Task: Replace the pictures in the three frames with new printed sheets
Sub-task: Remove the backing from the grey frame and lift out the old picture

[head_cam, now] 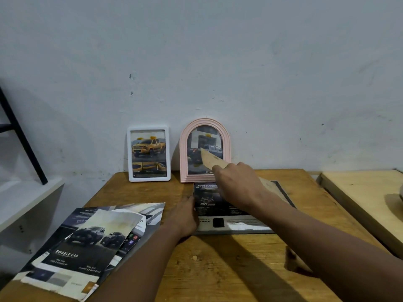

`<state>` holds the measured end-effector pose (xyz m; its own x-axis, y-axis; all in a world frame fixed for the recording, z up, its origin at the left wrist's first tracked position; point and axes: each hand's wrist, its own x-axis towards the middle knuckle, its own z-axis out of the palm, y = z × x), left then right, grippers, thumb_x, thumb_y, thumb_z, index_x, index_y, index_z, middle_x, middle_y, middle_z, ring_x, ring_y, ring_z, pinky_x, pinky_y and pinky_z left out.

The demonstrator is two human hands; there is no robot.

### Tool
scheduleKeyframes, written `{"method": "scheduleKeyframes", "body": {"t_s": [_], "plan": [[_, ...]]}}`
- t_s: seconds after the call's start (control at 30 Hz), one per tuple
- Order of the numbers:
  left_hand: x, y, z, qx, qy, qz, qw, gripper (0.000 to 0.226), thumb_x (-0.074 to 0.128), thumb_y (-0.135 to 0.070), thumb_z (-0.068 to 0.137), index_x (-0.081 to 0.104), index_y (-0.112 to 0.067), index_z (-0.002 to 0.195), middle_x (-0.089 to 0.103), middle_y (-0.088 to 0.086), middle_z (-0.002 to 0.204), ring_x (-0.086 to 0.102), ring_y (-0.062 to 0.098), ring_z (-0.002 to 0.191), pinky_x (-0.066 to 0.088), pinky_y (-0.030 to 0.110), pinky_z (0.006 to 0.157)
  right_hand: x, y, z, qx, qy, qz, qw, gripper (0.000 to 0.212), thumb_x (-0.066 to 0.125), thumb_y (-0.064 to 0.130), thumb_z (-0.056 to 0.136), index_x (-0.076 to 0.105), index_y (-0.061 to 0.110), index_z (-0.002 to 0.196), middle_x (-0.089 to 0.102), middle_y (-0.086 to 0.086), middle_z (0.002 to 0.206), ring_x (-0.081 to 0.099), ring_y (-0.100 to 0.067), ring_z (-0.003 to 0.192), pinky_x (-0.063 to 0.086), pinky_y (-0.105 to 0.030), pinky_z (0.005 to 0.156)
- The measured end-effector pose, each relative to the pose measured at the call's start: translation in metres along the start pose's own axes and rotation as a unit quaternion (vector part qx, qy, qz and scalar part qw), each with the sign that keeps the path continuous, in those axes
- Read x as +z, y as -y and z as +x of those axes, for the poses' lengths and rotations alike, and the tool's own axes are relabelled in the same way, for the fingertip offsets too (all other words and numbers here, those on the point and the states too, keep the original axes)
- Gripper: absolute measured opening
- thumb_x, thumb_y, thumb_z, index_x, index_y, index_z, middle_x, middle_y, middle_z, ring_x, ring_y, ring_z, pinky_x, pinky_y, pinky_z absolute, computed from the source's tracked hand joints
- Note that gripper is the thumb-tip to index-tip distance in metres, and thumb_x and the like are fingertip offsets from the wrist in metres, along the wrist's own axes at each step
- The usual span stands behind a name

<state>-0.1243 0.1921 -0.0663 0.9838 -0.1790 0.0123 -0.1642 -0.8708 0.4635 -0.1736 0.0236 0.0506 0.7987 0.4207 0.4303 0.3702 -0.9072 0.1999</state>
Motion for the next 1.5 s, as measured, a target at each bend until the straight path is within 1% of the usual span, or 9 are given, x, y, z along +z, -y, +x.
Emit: {"method": "scheduleKeyframes", "body": {"t_s": [0.1,0.3,0.43,0.57,0.7,0.8,1.07,1.37,1.5], "plan": [[-0.010,-0.006,0.003,-0.050,-0.016,-0.197,0.979,0.018,0.046,-0.037,0.104,0.053,-0.044,0.119,0.063,0.002,0.129,0.061,0.017,0.113,0.054,0.046,0.096,-0.001,-0.010,-0.009,0.001,-0.017,0.009,1.000,0.026,0.060,0.028,0.095,0.056,0.015,0.117,0.071,-0.006,0.099,0.058,-0.024,0.069,0.039,-0.030,0.061],[-0.067,-0.060,0.019,-0.091,0.063,-0.620,0.776,0.041,0.050,-0.056,0.100,0.065,-0.021,0.116,0.071,0.019,0.117,0.068,0.036,0.107,0.058,0.045,0.077,0.019,-0.005,-0.016,0.022,-0.066,0.097,0.993,0.028,0.044,0.040,0.102,0.060,0.022,0.117,0.072,0.002,0.096,0.064,-0.017,0.076,0.054,-0.032,0.068],[-0.071,-0.068,0.030,-0.090,-0.034,-0.577,0.811,0.056,0.055,0.001,0.099,0.044,-0.022,0.149,0.061,0.017,0.124,0.069,0.036,0.098,0.060,0.039,0.063,0.038,-0.025,-0.017,0.143,-0.045,0.242,0.959,0.041,0.054,0.053,0.093,0.060,0.027,0.125,0.069,0.006,0.111,0.062,-0.012,0.097,0.055,-0.036,0.084],[-0.076,-0.062,0.023,-0.063,-0.064,-0.610,0.788,0.062,0.051,0.006,0.100,0.043,-0.030,0.150,0.056,0.016,0.132,0.066,0.033,0.102,0.063,0.041,0.066,0.047,-0.085,-0.030,0.343,-0.047,0.200,0.916,0.061,0.049,0.066,0.088,0.044,0.027,0.135,0.049,-0.012,0.138,0.045,-0.032,0.125,0.041,-0.051,0.103],[-0.089,-0.056,0.013,-0.053,-0.064,-0.627,0.775,0.063,0.050,0.005,0.100,0.042,-0.031,0.152,0.055,0.015,0.132,0.066,0.035,0.108,0.063,0.047,0.077,0.033,-0.124,-0.042,0.447,-0.023,0.293,0.845,0.073,0.057,0.067,0.084,0.032,0.026,0.140,0.044,-0.018,0.138,0.054,-0.041,0.115,0.050,-0.058,0.093],[-0.093,-0.055,-0.003,-0.056,-0.059,-0.615,0.784,0.061,0.051,0.005,0.100,0.044,-0.029,0.151,0.056,0.016,0.129,0.065,0.037,0.110,0.062,0.048,0.078,0.018,-0.123,-0.051,0.450,-0.014,0.348,0.822,0.057,0.063,0.052,0.089,0.037,0.024,0.132,0.053,-0.008,0.120,0.060,-0.032,0.097,0.057,-0.049,0.082],[-0.103,-0.011,-0.065,-0.136,0.020,-0.355,0.925,0.039,0.060,-0.010,0.096,0.052,-0.024,0.132,0.056,0.013,0.118,0.065,0.030,0.100,0.059,0.038,0.067,-0.005,-0.053,-0.111,0.408,0.094,0.310,0.854,0.054,0.063,0.048,0.092,0.046,0.013,0.130,0.053,-0.001,0.098,0.054,-0.014,0.079,0.043,-0.027,0.056],[-0.082,0.053,-0.124,-0.222,0.209,-0.233,0.924,0.051,0.076,-0.017,0.089,0.051,-0.035,0.130,0.055,0.014,0.128,0.059,0.033,0.117,0.053,0.049,0.099,0.012,0.008,-0.196,0.377,0.120,0.304,0.867,0.059,0.065,0.055,0.087,0.053,0.016,0.130,0.060,-0.006,0.130,0.056,-0.024,0.116,0.044,-0.034,0.087],[-0.067,0.038,-0.134,-0.201,0.228,-0.216,0.928,0.056,0.076,-0.022,0.090,0.046,-0.030,0.135,0.056,0.019,0.124,0.062,0.026,0.089,0.055,0.031,0.065,0.015,-0.014,-0.207,0.364,0.159,0.251,0.883,0.059,0.063,0.062,0.084,0.058,0.020,0.124,0.064,-0.005,0.126,0.060,-0.025,0.113,0.050,-0.039,0.091]]}}
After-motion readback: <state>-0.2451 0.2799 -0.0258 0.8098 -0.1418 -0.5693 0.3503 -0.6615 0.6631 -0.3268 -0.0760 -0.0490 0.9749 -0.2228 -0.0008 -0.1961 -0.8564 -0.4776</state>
